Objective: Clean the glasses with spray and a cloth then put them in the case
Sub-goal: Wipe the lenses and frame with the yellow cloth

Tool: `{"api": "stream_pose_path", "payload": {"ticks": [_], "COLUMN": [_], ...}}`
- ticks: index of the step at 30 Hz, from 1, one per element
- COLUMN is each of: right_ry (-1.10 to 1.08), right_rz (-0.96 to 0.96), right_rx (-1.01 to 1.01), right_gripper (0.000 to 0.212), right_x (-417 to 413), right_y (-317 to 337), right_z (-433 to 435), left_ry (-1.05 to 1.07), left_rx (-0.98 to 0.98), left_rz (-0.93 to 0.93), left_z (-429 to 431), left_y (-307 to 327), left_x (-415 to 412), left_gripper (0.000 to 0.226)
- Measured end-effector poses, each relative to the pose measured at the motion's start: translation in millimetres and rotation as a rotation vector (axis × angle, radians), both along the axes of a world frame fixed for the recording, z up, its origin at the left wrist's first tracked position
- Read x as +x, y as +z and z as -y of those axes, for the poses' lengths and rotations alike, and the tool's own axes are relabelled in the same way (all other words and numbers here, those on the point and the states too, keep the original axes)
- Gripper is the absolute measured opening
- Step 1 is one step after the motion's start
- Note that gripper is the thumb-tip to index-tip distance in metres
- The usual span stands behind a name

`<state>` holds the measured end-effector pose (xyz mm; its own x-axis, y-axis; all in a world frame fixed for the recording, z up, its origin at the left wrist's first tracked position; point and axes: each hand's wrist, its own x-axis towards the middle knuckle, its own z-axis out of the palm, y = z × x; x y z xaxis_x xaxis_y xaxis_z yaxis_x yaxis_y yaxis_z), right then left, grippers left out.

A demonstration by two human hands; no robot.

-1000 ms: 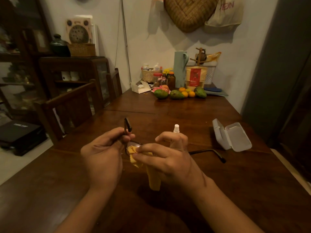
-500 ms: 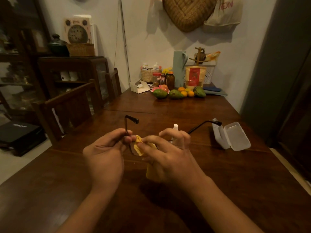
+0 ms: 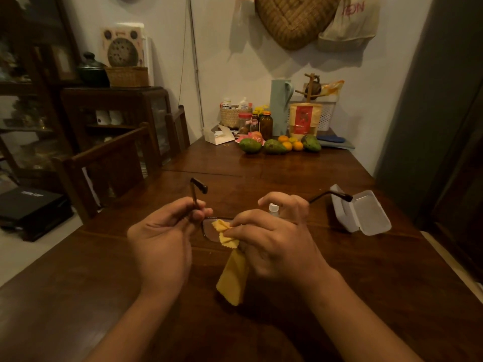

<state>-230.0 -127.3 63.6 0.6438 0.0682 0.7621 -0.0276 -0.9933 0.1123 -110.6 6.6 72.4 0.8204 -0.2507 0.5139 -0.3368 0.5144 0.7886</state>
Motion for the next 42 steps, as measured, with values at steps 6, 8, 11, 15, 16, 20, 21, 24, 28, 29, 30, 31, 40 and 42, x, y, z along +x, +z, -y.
{"api": "stream_pose_path", "payload": {"ticks": [6, 8, 11, 15, 16, 20, 21, 24, 28, 29, 30, 31, 40, 42], "right_ry": [-0.073, -0.079, -0.065, 0.029, 0.051, 0.105, 0.122, 0.105, 0.021, 0.017, 0.019, 0.027, 0.100, 0.050], "right_rz": [-0.046, -0.041, -0.009, 0.027, 0.025, -0.022, -0.031, -0.085, -0.122, -0.124, -0.129, -0.131, -0.010, 0.010], "right_rx": [0.017, 0.010, 0.034, 0.001, -0.001, 0.121, 0.170, 0.199, 0.104, 0.080, 0.059, 0.046, 0.047, 0.027], "right_gripper": [0.033, 0.031, 0.023, 0.011, 0.010, 0.010, 0.012, 0.021, 0.039, 0.042, 0.046, 0.048, 0.017, 0.020], "right_x": [1, 1, 2, 6, 6, 4, 4, 3, 5, 6, 8, 9, 0, -2], "right_y": [0, 1, 0, -3, -4, -3, -2, -1, -3, -3, -4, -4, 2, 1], "right_z": [-6, -4, 0, 2, 3, 6, 7, 5, -5, -7, -9, -10, 4, 3], "left_ry": [-0.030, -0.025, -0.003, 0.000, -0.009, -0.009, -0.002, 0.003, -0.008, -0.005, -0.004, -0.006, -0.029, -0.034], "left_rx": [-0.009, -0.015, -0.005, 0.010, 0.011, 0.026, 0.022, 0.004, -0.012, -0.010, -0.004, -0.001, -0.008, -0.024], "left_rz": [0.011, 0.011, 0.009, 0.009, 0.006, 0.023, 0.022, 0.000, -0.024, -0.024, -0.021, -0.021, -0.024, -0.036], "left_z": [-3, -3, -2, -1, -1, 2, 2, 3, 3, 2, 2, 1, -2, -2], "left_y": [2, 2, 2, 0, -1, -2, -2, -2, -2, -2, -1, -1, 5, 7], "left_x": [0, 1, 0, 2, 3, 2, 1, 2, 1, 1, 0, 0, -6, -6], "left_gripper": [0.039, 0.037, 0.035, 0.034, 0.035, 0.033, 0.032, 0.028, 0.030, 0.030, 0.031, 0.031, 0.034, 0.035]}}
